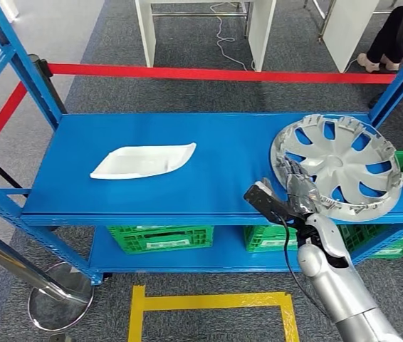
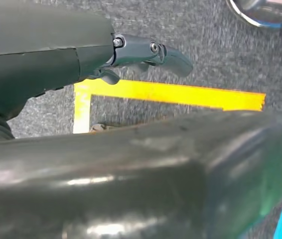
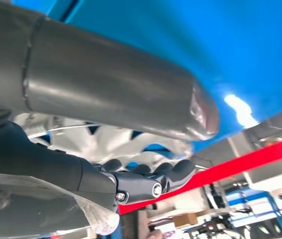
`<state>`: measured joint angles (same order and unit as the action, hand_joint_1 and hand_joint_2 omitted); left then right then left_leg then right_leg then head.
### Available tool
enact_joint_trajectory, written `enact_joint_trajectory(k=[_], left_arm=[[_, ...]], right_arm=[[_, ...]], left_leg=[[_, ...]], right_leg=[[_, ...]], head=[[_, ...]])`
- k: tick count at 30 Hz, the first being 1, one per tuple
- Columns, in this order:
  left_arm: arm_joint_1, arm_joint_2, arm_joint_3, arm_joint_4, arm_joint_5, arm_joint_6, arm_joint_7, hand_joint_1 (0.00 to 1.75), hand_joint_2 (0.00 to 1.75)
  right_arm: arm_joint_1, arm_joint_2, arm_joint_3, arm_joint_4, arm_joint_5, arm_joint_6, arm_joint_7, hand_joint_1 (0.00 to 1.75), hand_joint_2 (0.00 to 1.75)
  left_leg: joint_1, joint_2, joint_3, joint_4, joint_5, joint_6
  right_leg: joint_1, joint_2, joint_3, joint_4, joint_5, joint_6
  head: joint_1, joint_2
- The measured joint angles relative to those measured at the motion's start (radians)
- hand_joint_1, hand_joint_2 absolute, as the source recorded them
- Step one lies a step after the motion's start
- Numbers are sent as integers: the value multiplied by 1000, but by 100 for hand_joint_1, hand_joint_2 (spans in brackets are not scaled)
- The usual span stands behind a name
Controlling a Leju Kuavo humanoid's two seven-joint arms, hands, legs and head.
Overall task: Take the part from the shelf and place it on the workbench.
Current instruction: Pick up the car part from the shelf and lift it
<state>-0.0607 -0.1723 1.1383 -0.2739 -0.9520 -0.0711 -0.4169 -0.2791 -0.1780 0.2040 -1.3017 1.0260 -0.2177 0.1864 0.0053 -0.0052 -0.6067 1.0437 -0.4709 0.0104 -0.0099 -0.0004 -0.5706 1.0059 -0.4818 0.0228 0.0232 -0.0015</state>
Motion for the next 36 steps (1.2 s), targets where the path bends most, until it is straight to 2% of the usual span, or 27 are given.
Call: enact_joint_trajectory(k=[2, 4, 5, 6, 7, 9, 10, 11, 12, 14, 16, 17, 19, 20, 21, 22, 23, 24, 26, 28, 30, 31, 33, 35, 36], left_arm=[[0, 2, 0, 0, -1, 1, 0, 0, 0], [2, 2, 0, 0, -3, 2, 0, 0, 0], [3, 2, 0, 0, -5, 2, 0, 0, 0], [4, 3, 0, 0, -7, 2, 0, 0, 0], [5, 3, 0, 0, -9, 3, 1, 0, 0], [4, 6, 0, 0, -13, 3, 1, 0, 0], [4, 7, 0, 0, -15, 3, 1, 0, 0], [3, 8, 0, 0, -16, 3, 1, 0, 0], [3, 8, 0, 0, -17, 3, 1, 0, 0], [4, 7, 0, 0, -18, 3, 2, 0, 0], [4, 6, 0, 0, -17, 3, 2, 0, 0], [3, 6, 0, 0, -17, 3, 2, 0, 0], [1, 7, 0, 0, -18, 3, 2, 0, 0], [1, 7, 0, 0, -19, 2, 2, 0, 0], [2, 7, 0, 0, -20, 2, 2, 0, 0], [1, 8, 0, 0, -21, 1, 2, 0, 0], [1, 7, 0, 0, -21, 0, 2, 0, 0], [0, 7, 0, 0, -21, -3, 1, 0, 0], [-5, 6, 0, 0, -21, -12, -1, 0, 0], [-13, 5, 0, 0, -21, -18, -2, 0, 0], [-21, 4, 0, 0, -21, -18, -1, 0, 0], [-24, 4, 0, 0, -22, -17, -1, 0, 0], [-30, 3, 0, 0, -22, -15, 0, 0, 0], [-31, 0, -1, 0, -22, -15, 0, 0, 0], [-31, 0, -1, 0, -22, -15, 0, 0, 0]], right_arm=[[0, -6, -7, 0, 16, 6, 17, 0, 0], [2, -13, -18, 1, 27, 7, 27, 0, 0], [5, -16, -24, 3, 33, 4, 30, 0, 0], [7, -19, -31, 4, 40, 1, 32, 0, 0], [10, -21, -39, 4, 47, -4, 34, 0, 0], [12, -24, -51, 5, 58, -13, 37, 0, 0], [12, -26, -57, 5, 61, -16, 38, 0, 0], [11, -28, -61, 5, 63, -17, 38, 0, 0], [12, -30, -65, 5, 63, -18, 39, 0, 0], [13, -33, -71, 5, 64, -18, 40, 0, 0], [12, -37, -75, 6, 70, -18, 46, 0, 0], [10, -40, -77, 6, 76, -18, 52, 0, 0], [8, -49, -83, 10, 93, -14, 64, 0, 0], [7, -53, -86, 15, 100, -7, 69, 0, 0], [8, -58, -90, 20, 107, 3, 73, 0, 0], [7, -64, -94, 25, 113, 20, 78, 0, 0], [5, -71, -97, 29, 118, 39, 82, 0, 0], [2, -80, -100, 33, 122, 60, 87, 0, 0], [-12, -102, -103, 41, 131, 103, 98, 0, 87], [-27, -125, -104, 47, 137, 141, 108, 0, 175], [-37, -146, -106, 52, 138, 167, 114, 0, 175], [-42, -155, -107, 56, 139, 176, 116, 0, 175], [-51, -169, -110, 63, 141, 185, 118, 0, 175], [-56, -179, -112, 73, 142, 190, 120, 0, 175], [-57, -183, -113, 80, 142, 193, 120, 0, 175]], left_leg=[[2, 0, -26, 67, -45, -10], [4, 1, -80, 195, -108, -17], [5, 1, -101, 245, -125, -19], [5, 1, -108, 264, -124, -19], [5, 1, -97, 243, -102, -19], [5, 0, -37, 120, -35, -13], [4, 0, -8, 58, -13, -9], [3, 0, 9, 17, -3, -6], [2, -1, 16, 0, -5, -3], [1, -1, 14, -7, -5, 6], [4, 0, 16, -14, -1, 18], [6, 0, 17, -16, 1, 23], [5, 1, 16, -17, 1, 29], [5, 1, 16, -17, 1, 29], [5, 1, 16, -16, 1, 29], [5, 0, 17, -16, 1, 29], [5, 0, 18, -16, 1, 29], [5, -1, 19, -16, -1, 27], [0, -2, 16, -12, -2, 21], [-5, -2, 10, -10, 0, 13], [-4, -2, 9, -7, -2, 4], [-3, -2, 3, 8, -14, 0], [-2, -1, -34, 95, -65, -9], [0, 0, -92, 224, -121, -13], [0, 0, -110, 264, -129, -13]], right_leg=[[-5, -3, 3, -5, 4, -10], [-4, -4, 3, -5, 3, -14], [-4, -5, 3, -4, 3, -15], [-4, -4, 3, -4, 3, -15], [-4, -3, 4, -3, 2, -15], [-4, -1, 6, -1, 0, -12], [-2, 0, 5, 2, -2, -9], [0, 1, 3, 3, -2, -5], [1, 1, 0, 3, -2, 0], [1, 1, -3, 1, 0, 11], [-1, 1, -16, 22, -19, 21], [-2, 1, -35, 62, -43, 25], [-2, 1, -98, 194, -104, 30], [-2, 1, -128, 254, -123, 32], [-2, 1, -145, 285, -124, 34], [-3, 0, -144, 278, -106, 34], [-3, 0, -123, 229, -72, 34], [-4, -1, -90, 159, -35, 33], [-4, -1, -32, 41, 5, 29], [-2, 1, -16, 11, 4, 23], [-4, 1, -17, 9, 7, 12], [-6, 1, -16, 7, 8, 6], [-8, -1, -15, 5, 10, -5], [-7, -2, -15, 5, 9, -10], [-5, -2, -15, 6, 9, -11]], head=[[-2, 0], [-3, 0], [-3, 0], [-3, 0], [-3, 0], [-3, 0], [-2, 0], [-2, 0], [-2, 0], [-1, 0], [1, 0], [2, 0], [5, 0], [5, 0], [6, 0], [6, 0], [6, 0], [6, 0], [5, 0], [5, 0], [4, 0], [3, 0], [1, 0], [0, 0], [0, 0]])
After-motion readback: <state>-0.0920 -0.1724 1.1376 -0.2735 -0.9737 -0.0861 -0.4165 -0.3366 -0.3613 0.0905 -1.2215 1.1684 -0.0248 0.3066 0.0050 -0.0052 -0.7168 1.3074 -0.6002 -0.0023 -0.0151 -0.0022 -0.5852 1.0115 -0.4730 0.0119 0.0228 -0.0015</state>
